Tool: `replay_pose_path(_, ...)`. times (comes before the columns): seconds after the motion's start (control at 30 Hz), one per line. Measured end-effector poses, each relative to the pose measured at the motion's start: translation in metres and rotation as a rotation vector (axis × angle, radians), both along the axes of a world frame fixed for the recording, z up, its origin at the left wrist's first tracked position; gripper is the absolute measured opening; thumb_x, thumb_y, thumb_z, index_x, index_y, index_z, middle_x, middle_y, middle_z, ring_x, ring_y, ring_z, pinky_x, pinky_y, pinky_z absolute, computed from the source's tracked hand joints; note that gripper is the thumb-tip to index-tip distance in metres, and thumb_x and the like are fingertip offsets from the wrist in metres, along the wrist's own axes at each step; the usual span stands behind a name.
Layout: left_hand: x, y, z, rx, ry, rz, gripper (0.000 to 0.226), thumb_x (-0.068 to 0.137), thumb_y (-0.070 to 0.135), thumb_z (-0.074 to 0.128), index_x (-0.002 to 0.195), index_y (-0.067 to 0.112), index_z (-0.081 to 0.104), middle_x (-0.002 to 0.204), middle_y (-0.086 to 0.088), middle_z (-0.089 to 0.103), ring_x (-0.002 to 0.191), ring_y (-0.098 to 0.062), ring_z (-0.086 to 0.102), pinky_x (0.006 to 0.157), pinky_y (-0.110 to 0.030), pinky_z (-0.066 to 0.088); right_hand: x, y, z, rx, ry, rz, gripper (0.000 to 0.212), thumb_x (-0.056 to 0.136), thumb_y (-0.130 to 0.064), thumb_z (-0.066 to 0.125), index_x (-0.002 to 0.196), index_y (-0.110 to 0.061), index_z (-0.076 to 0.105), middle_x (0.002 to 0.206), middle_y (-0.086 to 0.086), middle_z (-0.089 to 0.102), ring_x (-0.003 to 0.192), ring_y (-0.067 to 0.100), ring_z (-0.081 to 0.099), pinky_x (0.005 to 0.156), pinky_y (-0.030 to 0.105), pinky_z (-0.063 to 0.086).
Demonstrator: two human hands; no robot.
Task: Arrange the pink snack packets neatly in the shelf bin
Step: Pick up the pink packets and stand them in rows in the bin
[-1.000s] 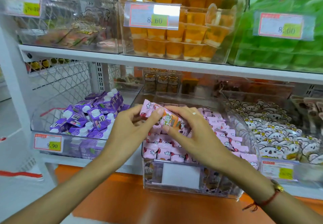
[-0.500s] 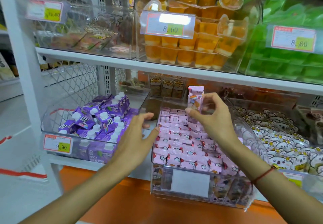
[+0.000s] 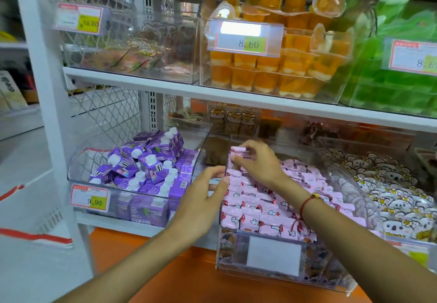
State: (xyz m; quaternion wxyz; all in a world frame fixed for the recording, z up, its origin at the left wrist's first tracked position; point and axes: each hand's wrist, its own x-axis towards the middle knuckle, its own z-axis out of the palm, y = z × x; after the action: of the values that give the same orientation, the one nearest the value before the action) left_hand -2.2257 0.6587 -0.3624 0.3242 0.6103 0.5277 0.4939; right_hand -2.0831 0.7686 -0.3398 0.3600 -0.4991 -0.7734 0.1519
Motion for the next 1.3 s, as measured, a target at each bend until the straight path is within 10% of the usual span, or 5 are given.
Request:
replay_pose_path(0.17, -0.002, 0.003, 0.001, -0.017, -0.015, 0.002, 0.022, 0.095, 0.030, 0.051, 0.117, 0.033, 0.052, 0.108, 0.024, 0.055, 0.097, 0.007, 0.055, 0.086, -0.021, 0.047, 0.005, 0.004, -0.018, -0.104, -0.370, 0.006, 0.037, 0.097, -0.035, 0.046, 0.074, -0.013, 0.066, 0.113, 0.011, 0.055, 0.106, 0.027, 0.044, 0.090, 0.037, 0.038)
replay_pose_path(0.33, -0.001, 0.000, 0.003, -0.029, -0.036, -0.004, 0.027, 0.095, 0.029, 0.051, 0.122, 0.027, 0.053, 0.114, 0.018, 0.057, 0.102, -0.004, 0.058, 0.094, -0.034, 0.048, 0.011, 0.010, 0.006, -0.185, -0.544, 0.136, 0.028, 0.097, -0.022, 0.045, 0.114, -0.015, 0.067, 0.128, 0.007, 0.051, 0.114, 0.024, 0.049, 0.094, 0.034, 0.039)
replay_pose_path(0.77, 0.000, -0.001, 0.002, -0.035, -0.076, -0.007, 0.025, 0.095, 0.027, 0.052, 0.120, 0.027, 0.054, 0.117, 0.016, 0.058, 0.104, -0.008, 0.060, 0.097, -0.040, 0.048, 0.042, 0.017, 0.012, -0.170, -0.314, 0.106, 0.017, 0.083, -0.023, 0.071, 0.099, -0.017, 0.075, 0.089, -0.003, 0.071, 0.084, 0.013, 0.064, 0.077, 0.026, 0.051)
replay_pose_path(1.1, 0.001, 0.002, 0.000, -0.022, -0.113, 0.005, 0.016, 0.094, 0.025, 0.054, 0.104, 0.037, 0.056, 0.109, 0.020, 0.060, 0.097, -0.004, 0.062, 0.091, -0.037, 0.051, 0.020, 0.020, 0.001, -0.024, -0.525, -0.033, 0.020, 0.093, -0.021, 0.053, 0.084, -0.014, 0.069, 0.080, -0.005, 0.066, 0.078, 0.017, 0.062, 0.068, 0.033, 0.053)
replay_pose_path(1.3, 0.000, 0.004, -0.002, -0.006, -0.132, -0.011, 0.016, 0.094, 0.025, 0.054, 0.104, 0.036, 0.057, 0.113, 0.015, 0.060, 0.098, -0.005, 0.061, 0.085, -0.033, 0.054, 0.024, 0.015, -0.002, 0.090, -0.209, -0.091, 0.018, 0.098, -0.020, 0.046, 0.083, -0.018, 0.056, 0.071, 0.001, 0.062, 0.065, 0.019, 0.058, 0.060, 0.032, 0.049)
